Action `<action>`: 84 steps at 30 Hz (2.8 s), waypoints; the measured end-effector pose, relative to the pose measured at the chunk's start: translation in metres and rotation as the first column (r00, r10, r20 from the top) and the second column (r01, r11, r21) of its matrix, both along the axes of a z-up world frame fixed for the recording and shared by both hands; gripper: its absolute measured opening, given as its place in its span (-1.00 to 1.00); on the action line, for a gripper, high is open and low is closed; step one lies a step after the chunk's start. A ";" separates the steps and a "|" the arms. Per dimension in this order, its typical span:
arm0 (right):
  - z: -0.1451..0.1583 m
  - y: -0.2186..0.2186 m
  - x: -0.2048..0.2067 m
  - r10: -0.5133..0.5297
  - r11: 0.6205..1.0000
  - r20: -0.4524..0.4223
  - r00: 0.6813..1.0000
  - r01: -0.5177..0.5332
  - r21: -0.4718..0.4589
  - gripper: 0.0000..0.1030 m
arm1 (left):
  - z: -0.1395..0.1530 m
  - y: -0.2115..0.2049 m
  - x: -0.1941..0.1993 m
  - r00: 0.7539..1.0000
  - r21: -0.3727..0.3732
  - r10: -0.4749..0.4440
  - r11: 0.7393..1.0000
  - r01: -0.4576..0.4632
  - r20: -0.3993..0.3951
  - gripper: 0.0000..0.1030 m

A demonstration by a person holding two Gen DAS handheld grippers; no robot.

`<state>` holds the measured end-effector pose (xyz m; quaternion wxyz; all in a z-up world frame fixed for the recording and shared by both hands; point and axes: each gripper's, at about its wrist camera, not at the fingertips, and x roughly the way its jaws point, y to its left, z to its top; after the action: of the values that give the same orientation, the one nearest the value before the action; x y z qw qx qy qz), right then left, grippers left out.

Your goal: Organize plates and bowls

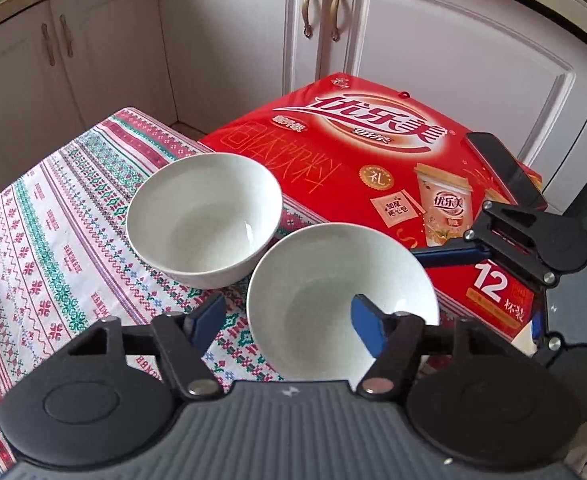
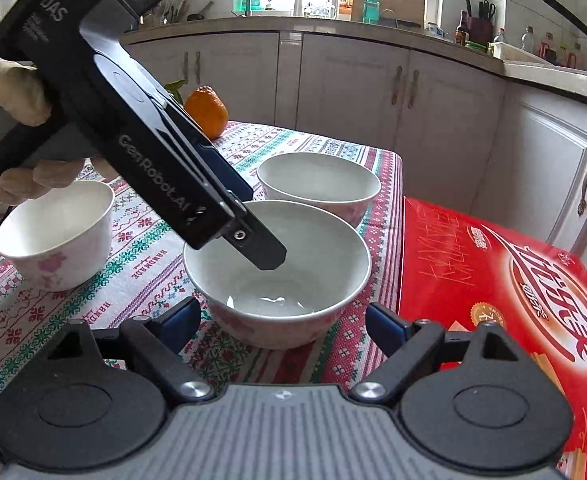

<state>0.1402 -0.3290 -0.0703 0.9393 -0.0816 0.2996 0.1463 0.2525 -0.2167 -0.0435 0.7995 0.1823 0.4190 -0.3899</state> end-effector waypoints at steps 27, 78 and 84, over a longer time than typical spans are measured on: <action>0.002 -0.003 0.002 0.041 0.999 -0.006 0.999 -0.041 -0.004 0.63 | -0.003 -0.011 0.015 0.996 0.029 -0.063 0.997 0.065 -0.063 -0.06; 0.061 0.137 -0.032 0.293 0.955 -0.018 0.956 -0.294 -0.038 0.62 | 0.050 0.165 -0.070 0.980 -0.089 0.194 0.978 -0.189 0.053 -0.06; 0.056 0.142 -0.028 0.288 0.957 -0.036 0.957 -0.289 -0.037 0.63 | 0.043 0.169 -0.065 0.980 -0.088 0.194 0.978 -0.190 0.038 -0.06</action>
<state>0.1120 -0.1869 -0.0146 0.9013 -0.1416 0.3017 0.2766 0.1877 -0.0479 -0.0006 0.8499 0.1162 0.3990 -0.3238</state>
